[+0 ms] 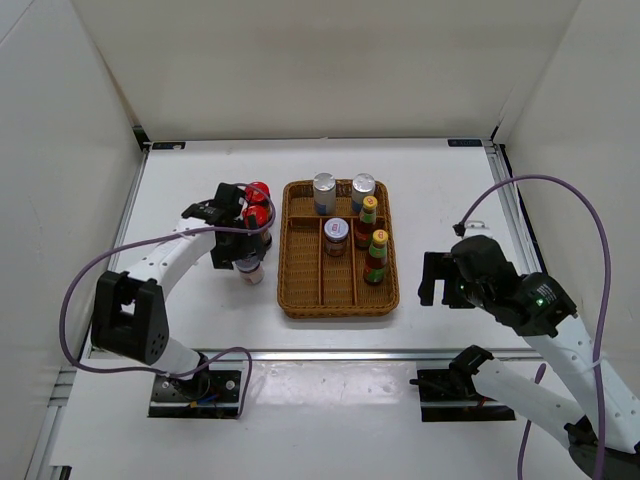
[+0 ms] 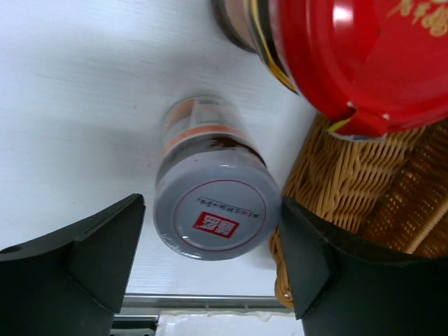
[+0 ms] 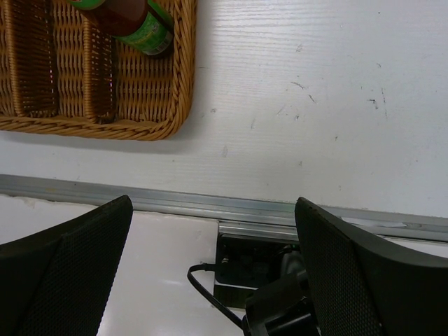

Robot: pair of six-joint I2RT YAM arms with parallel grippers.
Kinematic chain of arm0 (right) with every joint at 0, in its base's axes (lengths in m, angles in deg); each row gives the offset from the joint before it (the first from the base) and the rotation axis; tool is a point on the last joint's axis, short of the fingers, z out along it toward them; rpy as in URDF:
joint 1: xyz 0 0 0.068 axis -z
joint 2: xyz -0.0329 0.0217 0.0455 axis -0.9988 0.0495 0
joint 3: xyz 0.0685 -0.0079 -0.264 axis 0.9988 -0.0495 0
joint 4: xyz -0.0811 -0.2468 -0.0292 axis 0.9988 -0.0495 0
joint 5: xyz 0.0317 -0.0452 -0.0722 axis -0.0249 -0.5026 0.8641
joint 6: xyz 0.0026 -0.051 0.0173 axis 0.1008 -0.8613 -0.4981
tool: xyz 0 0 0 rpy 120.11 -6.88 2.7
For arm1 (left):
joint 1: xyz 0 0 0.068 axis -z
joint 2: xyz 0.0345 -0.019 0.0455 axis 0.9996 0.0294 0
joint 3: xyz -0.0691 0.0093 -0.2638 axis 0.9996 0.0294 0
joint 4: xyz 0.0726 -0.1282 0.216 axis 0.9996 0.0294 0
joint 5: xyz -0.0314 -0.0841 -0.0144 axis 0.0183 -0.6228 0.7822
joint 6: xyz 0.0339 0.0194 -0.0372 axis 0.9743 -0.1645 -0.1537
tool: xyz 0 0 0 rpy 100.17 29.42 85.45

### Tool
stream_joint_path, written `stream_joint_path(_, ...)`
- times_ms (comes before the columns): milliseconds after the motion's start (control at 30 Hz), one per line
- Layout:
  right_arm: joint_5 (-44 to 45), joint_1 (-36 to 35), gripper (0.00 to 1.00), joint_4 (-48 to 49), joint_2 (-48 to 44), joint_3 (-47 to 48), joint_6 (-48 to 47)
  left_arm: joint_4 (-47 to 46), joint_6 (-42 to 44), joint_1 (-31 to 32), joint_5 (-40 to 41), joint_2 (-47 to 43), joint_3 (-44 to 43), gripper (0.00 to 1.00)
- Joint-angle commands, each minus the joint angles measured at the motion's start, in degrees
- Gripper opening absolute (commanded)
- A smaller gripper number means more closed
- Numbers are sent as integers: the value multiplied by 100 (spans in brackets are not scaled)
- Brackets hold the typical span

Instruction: Organize the condiment bottles

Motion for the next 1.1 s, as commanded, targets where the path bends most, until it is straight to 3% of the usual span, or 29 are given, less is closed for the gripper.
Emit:
stream_joint_path(0, -38, 3, 100, 143, 6, -11, -53, -66, 27, -47, -136, -83, 137, 84)
stream_joint_path(67, -90, 3, 100, 143, 59, -11, -106, -66, 27, -47, -136, -258, 137, 73)
stream_joint_path(100, -91, 3, 100, 196, 59, -11, -106, -66, 27, -47, -196, -407, 137, 56)
stream_joint_path(200, -12, 3, 100, 196, 129, -11, -106, -66, -26, -47, -407, -689, 32, 37)
stream_joint_path(233, -11, 3, 100, 109, 199, 85, -106, -66, -113, -47, -573, -803, -38, 26)
stream_joint_path(367, 260, 3, 100, -68, 60, 350, -36, 66, -378, 453, -409, -1392, -450, 24)
stream_joint_path(533, 945, 3, 100, 170, -616, 403, -159, 277, -588, 1095, -285, -1384, -1277, 23)
stream_joint_path(633, 1763, -50, 100, 310, -1231, 149, -62, 277, -694, 1666, -75, -1016, -1680, 22)
stream_joint_path(800, 1878, -50, 100, 671, -1936, -335, -334, 277, -641, 2501, 189, 98, -2366, 22)
stream_joint_path(1067, 1694, -50, 100, 556, -1304, -248, -589, 277, -536, 2906, 514, 1489, -3194, 24)
